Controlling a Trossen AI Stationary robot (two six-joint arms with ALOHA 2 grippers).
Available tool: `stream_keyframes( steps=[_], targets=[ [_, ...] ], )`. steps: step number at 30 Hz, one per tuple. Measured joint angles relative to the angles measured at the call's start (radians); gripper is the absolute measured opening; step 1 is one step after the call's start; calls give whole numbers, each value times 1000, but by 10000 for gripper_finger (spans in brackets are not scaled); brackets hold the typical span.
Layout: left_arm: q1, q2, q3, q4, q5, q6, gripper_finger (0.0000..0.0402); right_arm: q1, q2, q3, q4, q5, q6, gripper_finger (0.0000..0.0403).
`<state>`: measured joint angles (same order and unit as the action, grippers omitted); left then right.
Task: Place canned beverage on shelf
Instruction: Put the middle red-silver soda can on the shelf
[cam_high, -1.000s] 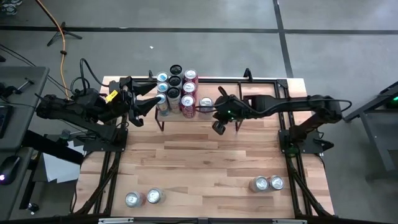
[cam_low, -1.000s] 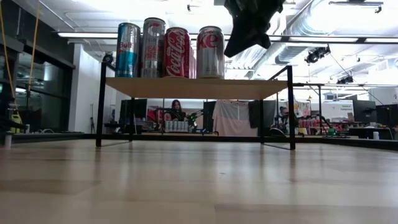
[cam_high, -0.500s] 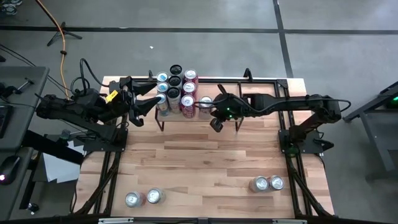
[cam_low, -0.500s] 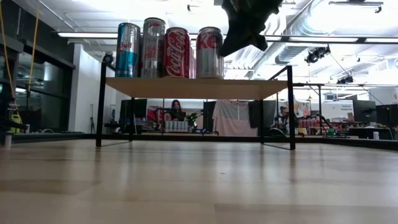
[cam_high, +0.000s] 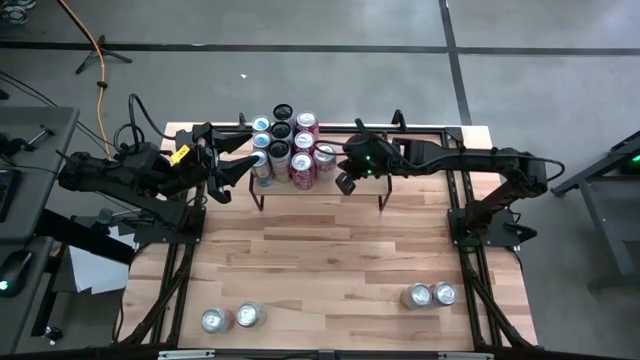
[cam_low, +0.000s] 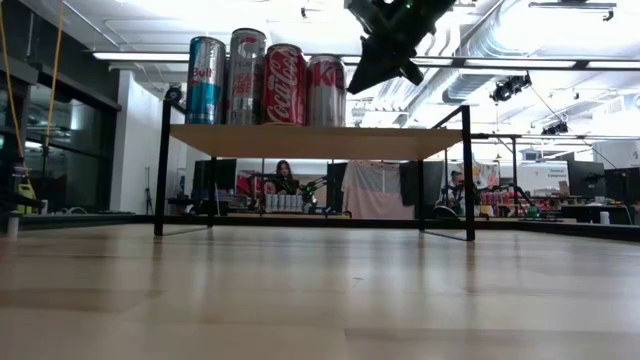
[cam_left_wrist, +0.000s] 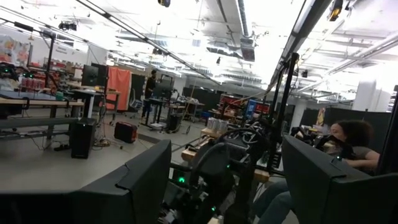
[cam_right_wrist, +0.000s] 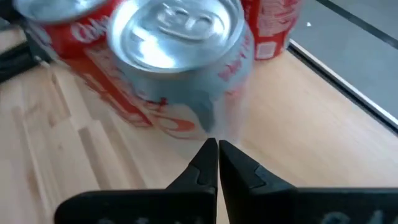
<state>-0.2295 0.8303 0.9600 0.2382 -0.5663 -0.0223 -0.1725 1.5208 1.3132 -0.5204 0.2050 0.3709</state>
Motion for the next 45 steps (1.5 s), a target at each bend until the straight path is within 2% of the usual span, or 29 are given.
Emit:
stream_keyframes(
  steps=[5, 10, 14, 19, 23, 26, 29, 45],
  targets=[
    [0, 0, 0, 0, 0, -3, 241, -35, 0, 7, -26, -4, -56, 0],
    [0, 0, 0, 0, 0, -3, 241, -125, 0, 99, -52, -71, -115, 0],
    [0, 0, 0, 0, 1, -19, 241, -253, 31, 246, -129, -267, -56, 0],
    [0, 0, 0, 1, 2, -19, 241, -385, 183, 453, -273, -557, 14, 0],
    [0, 0, 0, 2, 3, -19, 241, -414, 340, 614, -417, -680, -20, 0],
    [0, 0, 0, 3, 3, -19, 241, -412, 426, 714, -508, -711, -61, 0],
    [0, 0, 0, 3, 3, -19, 241, -397, 455, 776, -540, -715, -82, 0],
    [0, 0, 0, 3, 3, -19, 241, -322, 463, 787, -553, -714, -84, 0]
  ],
)
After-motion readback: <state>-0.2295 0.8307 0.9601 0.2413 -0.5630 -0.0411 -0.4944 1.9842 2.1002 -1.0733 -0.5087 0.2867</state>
